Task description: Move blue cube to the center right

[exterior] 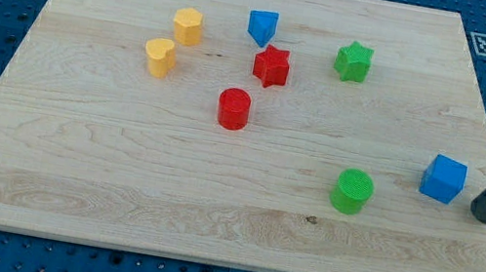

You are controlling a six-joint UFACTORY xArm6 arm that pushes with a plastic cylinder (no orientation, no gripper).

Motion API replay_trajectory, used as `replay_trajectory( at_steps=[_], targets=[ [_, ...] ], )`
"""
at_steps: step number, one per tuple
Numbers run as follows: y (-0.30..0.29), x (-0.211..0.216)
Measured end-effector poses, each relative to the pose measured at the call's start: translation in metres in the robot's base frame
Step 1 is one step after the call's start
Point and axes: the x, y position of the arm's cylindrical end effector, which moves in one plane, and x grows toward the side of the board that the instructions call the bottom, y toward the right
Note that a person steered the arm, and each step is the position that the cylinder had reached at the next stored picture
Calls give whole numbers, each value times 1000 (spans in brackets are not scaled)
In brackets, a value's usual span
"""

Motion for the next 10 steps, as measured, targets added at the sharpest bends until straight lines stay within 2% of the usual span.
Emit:
replay_trajectory(
  at_steps=[2,4,6,10],
  targets=[
    [-69,-19],
    [-72,-20],
    [-101,-20],
    [-101,-70]
  ],
)
